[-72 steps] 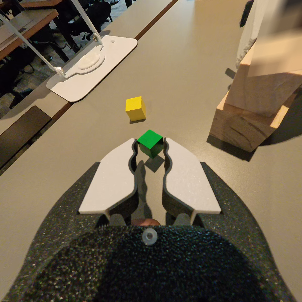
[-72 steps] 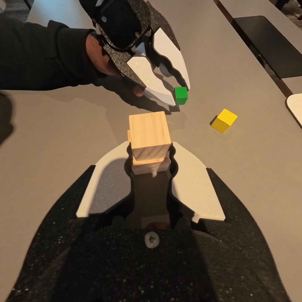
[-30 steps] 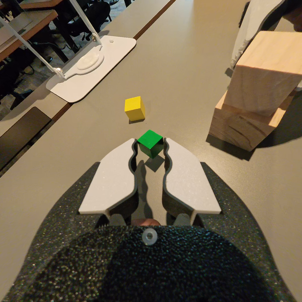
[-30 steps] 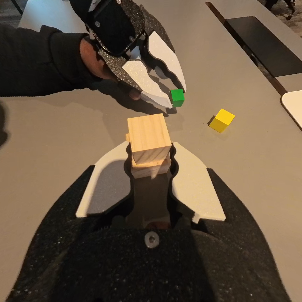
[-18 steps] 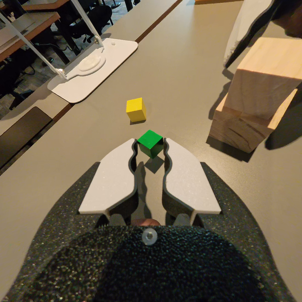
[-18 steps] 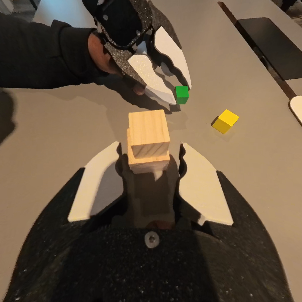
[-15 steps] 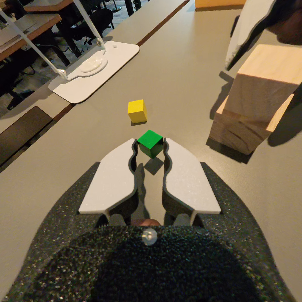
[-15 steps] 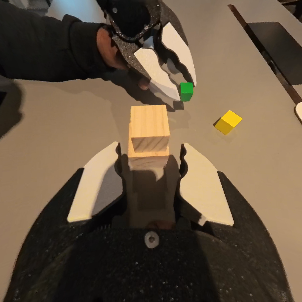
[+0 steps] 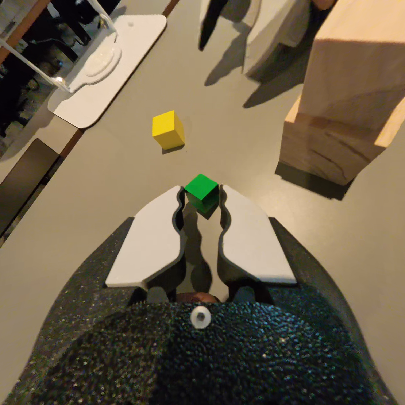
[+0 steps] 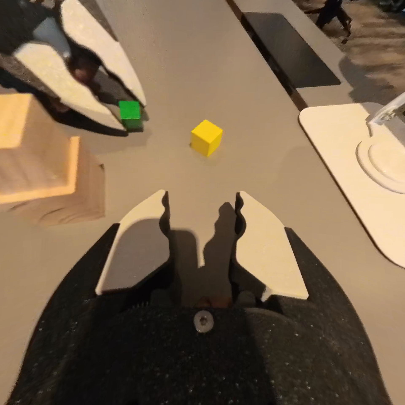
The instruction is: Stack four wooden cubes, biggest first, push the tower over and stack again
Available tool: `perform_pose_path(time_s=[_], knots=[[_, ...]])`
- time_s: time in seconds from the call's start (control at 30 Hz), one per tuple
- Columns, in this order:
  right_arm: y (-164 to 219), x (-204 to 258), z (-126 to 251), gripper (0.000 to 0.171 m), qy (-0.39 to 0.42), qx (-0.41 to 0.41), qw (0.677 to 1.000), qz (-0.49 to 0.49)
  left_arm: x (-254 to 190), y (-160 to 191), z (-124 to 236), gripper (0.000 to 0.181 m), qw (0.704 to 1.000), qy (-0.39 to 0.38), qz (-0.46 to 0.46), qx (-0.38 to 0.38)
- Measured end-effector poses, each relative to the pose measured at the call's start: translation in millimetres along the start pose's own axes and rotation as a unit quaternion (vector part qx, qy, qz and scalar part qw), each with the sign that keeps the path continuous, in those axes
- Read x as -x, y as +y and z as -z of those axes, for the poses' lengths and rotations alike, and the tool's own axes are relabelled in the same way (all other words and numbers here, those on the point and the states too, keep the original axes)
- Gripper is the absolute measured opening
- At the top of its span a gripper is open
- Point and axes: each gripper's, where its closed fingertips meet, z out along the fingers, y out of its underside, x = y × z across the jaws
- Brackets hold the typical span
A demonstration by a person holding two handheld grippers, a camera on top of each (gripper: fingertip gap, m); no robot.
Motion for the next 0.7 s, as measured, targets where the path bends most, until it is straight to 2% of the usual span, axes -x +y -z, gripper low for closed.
perform_pose_path(time_s=[0.17, 0.3, 0.43, 0.7], knots=[[-15, -13, -33, 0.063, -0.026, 0.009, 1.000, 0.014, -1, 2, 0, 0.030, 1.000, 0.016, 0.018, 0.006], [-23, -7, -57, 0.066, -0.099, 0.027, 0.994, 0.034, -1, 3, 0, 0.030, 1.000, 0.017, 0.018, 0.006], [-29, -1, -68, 0.061, -0.167, 0.031, 0.984, 0.057, -1, 3, 0, 0.030, 1.000, 0.017, 0.018, 0.006], [-35, -5, -72, 0.049, -0.235, 0.021, 0.969, 0.074, -1, 3, -1, 0.029, 1.000, 0.019, 0.020, 0.007]])
